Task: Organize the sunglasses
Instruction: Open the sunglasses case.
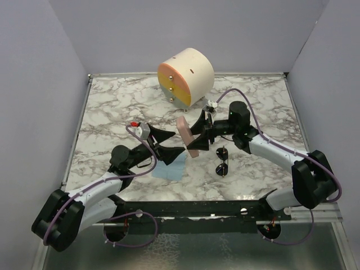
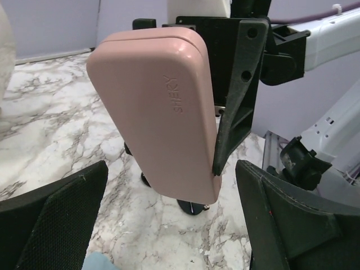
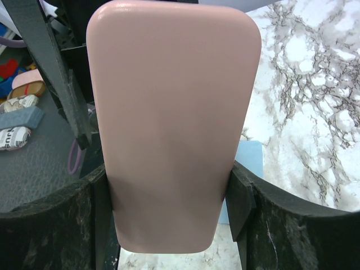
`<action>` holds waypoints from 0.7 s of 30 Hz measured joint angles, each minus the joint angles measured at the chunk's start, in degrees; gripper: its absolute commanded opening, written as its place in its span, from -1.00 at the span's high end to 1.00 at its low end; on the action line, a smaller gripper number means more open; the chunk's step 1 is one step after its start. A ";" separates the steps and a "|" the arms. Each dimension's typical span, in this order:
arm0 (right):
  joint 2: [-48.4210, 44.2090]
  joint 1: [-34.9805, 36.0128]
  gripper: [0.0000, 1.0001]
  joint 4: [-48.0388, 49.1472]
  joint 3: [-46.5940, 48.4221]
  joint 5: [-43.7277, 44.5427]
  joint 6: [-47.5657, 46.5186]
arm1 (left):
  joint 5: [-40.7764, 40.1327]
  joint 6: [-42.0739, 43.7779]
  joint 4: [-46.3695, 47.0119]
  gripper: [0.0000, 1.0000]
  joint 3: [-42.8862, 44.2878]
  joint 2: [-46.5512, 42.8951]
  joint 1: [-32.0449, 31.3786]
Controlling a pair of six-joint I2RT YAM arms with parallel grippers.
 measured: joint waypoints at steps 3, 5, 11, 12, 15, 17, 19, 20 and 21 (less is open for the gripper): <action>0.00 0.00 0.98 0.52 -0.02 -0.85 0.24 | 2.64 -1.92 3.87 -0.98 0.00 1.99 0.63; 0.00 0.00 0.98 0.98 -0.02 -1.29 0.28 | 4.57 -3.45 6.43 -0.98 0.00 3.08 1.64; -0.02 0.00 0.98 1.40 -0.02 -2.21 0.33 | 11.50 -10.23 17.35 -0.97 0.11 7.54 7.04; -0.02 0.00 0.98 1.40 -0.02 -2.27 0.37 | 12.61 -11.61 19.50 -0.96 0.24 8.68 7.80; -0.02 0.00 0.98 1.42 -0.02 -2.51 0.68 | 15.69 -15.28 25.33 -0.96 1.25 12.66 9.31; 0.00 0.00 0.98 1.44 -0.02 -2.80 0.98 | 17.77 -17.90 27.39 -0.96 2.78 16.28 9.66; 0.09 0.00 0.98 1.46 -0.02 -2.86 1.16 | 19.52 -19.98 27.74 -0.96 4.70 20.31 9.79; 0.17 0.00 0.98 1.51 -0.02 -2.86 1.18 | 20.15 -20.72 27.76 -0.95 5.49 22.10 9.79; 0.33 0.00 0.98 1.53 -0.02 -2.86 1.20 | 20.68 -21.14 27.74 -0.94 5.92 23.21 9.79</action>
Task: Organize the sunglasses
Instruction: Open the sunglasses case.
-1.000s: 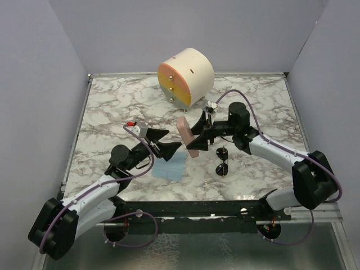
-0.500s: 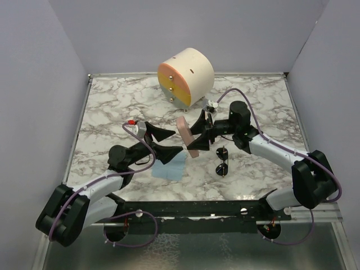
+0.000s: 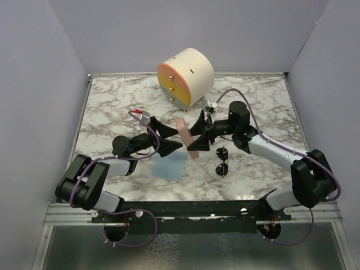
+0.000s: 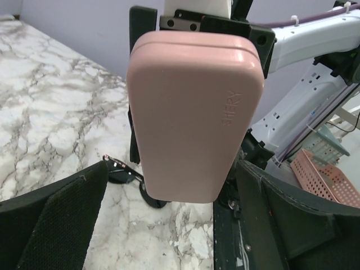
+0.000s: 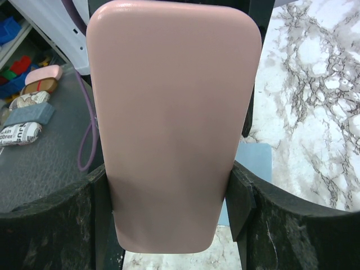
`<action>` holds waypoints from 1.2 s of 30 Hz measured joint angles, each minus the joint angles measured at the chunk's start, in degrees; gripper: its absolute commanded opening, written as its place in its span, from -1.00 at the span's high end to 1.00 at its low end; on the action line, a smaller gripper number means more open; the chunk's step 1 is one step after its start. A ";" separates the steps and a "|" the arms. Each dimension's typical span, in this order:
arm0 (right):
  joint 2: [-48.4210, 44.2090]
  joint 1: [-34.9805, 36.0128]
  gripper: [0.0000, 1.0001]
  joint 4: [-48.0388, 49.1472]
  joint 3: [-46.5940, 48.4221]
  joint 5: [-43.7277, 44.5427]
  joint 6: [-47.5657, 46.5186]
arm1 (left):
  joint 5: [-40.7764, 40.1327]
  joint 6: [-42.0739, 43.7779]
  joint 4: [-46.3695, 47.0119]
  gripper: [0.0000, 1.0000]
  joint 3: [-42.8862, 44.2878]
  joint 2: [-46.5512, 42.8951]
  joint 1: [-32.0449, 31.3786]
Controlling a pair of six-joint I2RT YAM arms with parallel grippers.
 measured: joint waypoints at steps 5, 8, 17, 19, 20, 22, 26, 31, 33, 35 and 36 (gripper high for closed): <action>1.11 0.00 0.98 0.04 0.09 0.02 0.02 | 1.20 -0.28 0.13 -0.94 0.02 1.42 0.04; 2.32 0.00 0.98 0.11 0.44 0.04 0.13 | 1.33 -0.15 0.13 -0.94 0.02 1.42 0.04; 3.41 0.00 0.98 0.63 0.90 0.33 0.96 | 1.25 -0.13 0.15 -0.95 0.07 2.23 -0.44; 3.54 0.00 0.98 0.79 1.05 0.50 1.27 | 1.25 -0.07 0.15 -0.95 0.17 2.23 -0.79; 3.67 0.00 0.98 0.92 1.18 0.50 1.44 | 1.22 -0.02 0.17 -0.95 0.31 2.23 -0.79; 4.07 0.00 0.98 1.16 1.57 0.52 1.64 | 1.14 0.02 0.17 -0.95 0.79 2.23 -1.01; 4.59 0.02 0.98 1.68 1.99 0.50 2.03 | 0.79 0.09 0.17 -0.95 1.18 2.23 -1.16; 4.74 0.02 0.98 2.54 1.99 0.50 2.08 | 0.59 0.09 0.15 -0.95 2.12 2.71 -1.25; 4.85 0.09 0.98 2.60 1.99 0.50 2.10 | 0.55 0.07 0.15 -0.94 2.62 3.19 -1.46; 4.98 0.22 0.98 2.60 1.99 0.50 2.08 | 0.57 0.00 0.15 -0.93 3.41 3.82 -1.73; 5.09 0.31 0.98 2.60 1.99 0.50 2.08 | 0.57 -0.02 0.15 -0.93 3.93 4.20 -1.92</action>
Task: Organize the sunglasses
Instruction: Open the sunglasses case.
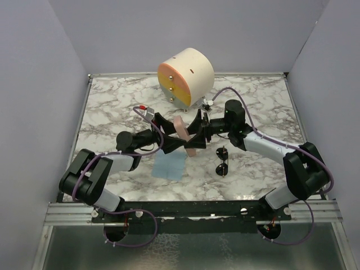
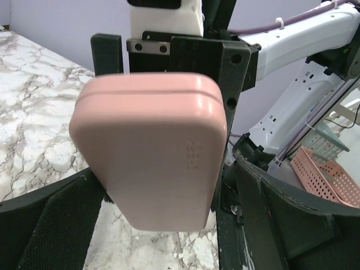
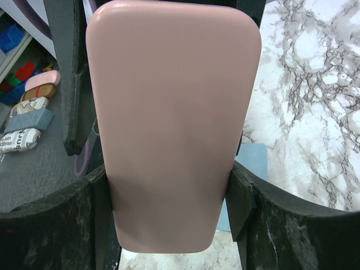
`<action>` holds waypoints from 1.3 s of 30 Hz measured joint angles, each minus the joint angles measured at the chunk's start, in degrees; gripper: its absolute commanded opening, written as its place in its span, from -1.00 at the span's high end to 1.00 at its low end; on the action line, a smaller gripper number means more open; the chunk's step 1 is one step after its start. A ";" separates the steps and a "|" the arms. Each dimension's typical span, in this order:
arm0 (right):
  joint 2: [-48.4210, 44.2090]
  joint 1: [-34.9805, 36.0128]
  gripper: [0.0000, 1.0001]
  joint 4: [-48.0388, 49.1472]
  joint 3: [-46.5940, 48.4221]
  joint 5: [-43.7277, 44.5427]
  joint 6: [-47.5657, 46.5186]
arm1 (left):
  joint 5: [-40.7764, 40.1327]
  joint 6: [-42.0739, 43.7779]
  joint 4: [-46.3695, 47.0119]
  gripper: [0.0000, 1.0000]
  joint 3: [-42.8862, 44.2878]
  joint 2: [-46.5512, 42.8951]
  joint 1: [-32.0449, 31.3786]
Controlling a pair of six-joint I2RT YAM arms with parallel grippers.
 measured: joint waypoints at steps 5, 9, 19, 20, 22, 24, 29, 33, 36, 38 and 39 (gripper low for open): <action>0.94 0.63 0.98 0.02 0.00 0.02 -0.02 | 0.00 -0.20 0.02 -0.76 1.88 1.31 -0.37; 1.22 0.87 0.97 -0.04 0.04 0.04 -0.02 | 0.02 -0.26 0.02 -0.75 2.03 1.57 -0.37; 1.22 0.94 0.98 -1.09 1.68 0.81 -0.24 | -0.37 -0.17 0.07 -0.81 1.95 1.55 -0.37; 1.22 0.94 0.98 -1.14 1.68 0.87 -0.26 | -0.39 -0.15 0.07 -0.77 1.90 1.55 -0.37; 1.22 0.94 0.98 -1.36 1.68 0.92 -0.26 | -0.44 -0.09 0.07 -0.68 1.77 1.53 -0.37; 1.22 0.94 0.98 -1.51 1.68 0.94 -0.26 | -0.59 0.00 0.04 -0.50 1.64 1.53 -0.35; 1.20 0.98 0.98 -1.49 1.68 0.96 -0.61 | -0.68 0.13 0.04 -0.54 1.42 1.55 -0.33; 1.20 1.03 0.98 -1.77 1.68 1.25 -0.66 | -0.96 0.26 0.04 -0.39 1.01 1.53 -0.35; 1.18 1.09 0.98 -1.95 1.68 1.38 -0.70 | -1.01 0.22 0.07 -0.07 0.87 1.53 -0.35; 1.11 1.11 0.98 -1.97 1.66 1.51 -0.70 | -0.96 0.11 0.09 -0.03 0.87 1.51 -0.35; 1.11 1.11 0.98 -1.95 1.66 1.53 -0.70 | -0.96 0.07 0.09 0.13 0.87 1.51 -0.35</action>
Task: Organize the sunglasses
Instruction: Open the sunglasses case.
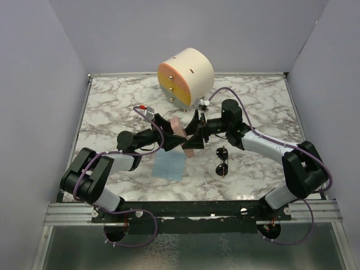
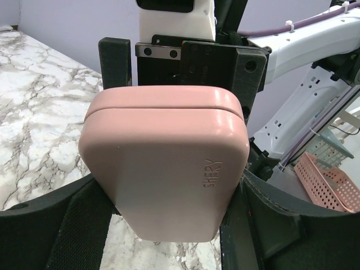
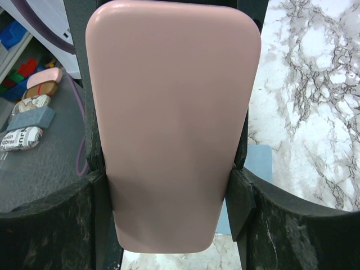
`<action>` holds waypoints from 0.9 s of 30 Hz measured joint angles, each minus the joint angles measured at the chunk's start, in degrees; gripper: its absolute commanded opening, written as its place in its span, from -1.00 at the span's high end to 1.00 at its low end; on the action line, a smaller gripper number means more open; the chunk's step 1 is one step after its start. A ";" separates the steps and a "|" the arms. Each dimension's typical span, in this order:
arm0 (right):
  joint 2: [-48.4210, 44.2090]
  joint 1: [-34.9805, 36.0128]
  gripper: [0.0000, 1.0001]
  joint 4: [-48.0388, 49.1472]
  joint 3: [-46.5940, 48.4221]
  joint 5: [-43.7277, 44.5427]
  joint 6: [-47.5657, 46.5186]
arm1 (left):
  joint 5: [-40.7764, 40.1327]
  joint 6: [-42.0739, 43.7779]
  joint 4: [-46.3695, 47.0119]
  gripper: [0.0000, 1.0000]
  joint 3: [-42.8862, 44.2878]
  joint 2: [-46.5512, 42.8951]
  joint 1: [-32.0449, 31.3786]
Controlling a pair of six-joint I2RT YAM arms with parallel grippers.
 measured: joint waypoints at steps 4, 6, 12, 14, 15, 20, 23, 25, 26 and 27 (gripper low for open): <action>-0.02 0.00 0.98 0.00 0.00 0.00 0.00 | 0.07 -0.02 0.00 1.00 0.02 0.00 0.00; -0.02 0.00 0.98 0.02 0.00 -0.02 0.02 | 0.13 -0.02 0.00 1.00 0.07 0.02 0.02; -0.35 -0.02 0.98 1.42 -0.61 -0.76 0.74 | 0.90 0.00 -0.02 1.00 0.57 0.00 0.07; -0.98 -0.02 0.98 2.67 -1.14 -0.85 1.60 | 1.38 -0.02 -0.02 1.00 1.05 -0.20 0.04; -1.31 -0.02 0.98 3.28 -1.38 -0.85 2.10 | 1.64 -0.02 -0.02 1.00 1.29 -0.39 0.02; -2.49 -0.02 0.98 5.99 -1.75 -1.49 4.17 | 2.34 -0.07 0.00 1.00 1.84 -1.95 0.00; -2.67 -0.04 0.98 7.91 -1.99 -2.60 5.73 | 2.86 -0.04 0.02 1.00 1.90 -2.80 0.00; -2.80 -0.24 0.98 9.77 -2.62 -3.26 7.32 | 3.32 -0.13 0.02 1.00 1.90 -3.21 0.00; -2.84 -0.26 0.98 10.75 -2.89 -3.69 8.15 | 3.54 -0.15 0.02 1.00 1.90 -3.39 0.00; -2.84 -0.31 0.98 11.93 -3.15 -4.22 9.18 | 3.67 -0.22 0.02 1.00 1.90 -3.52 -0.02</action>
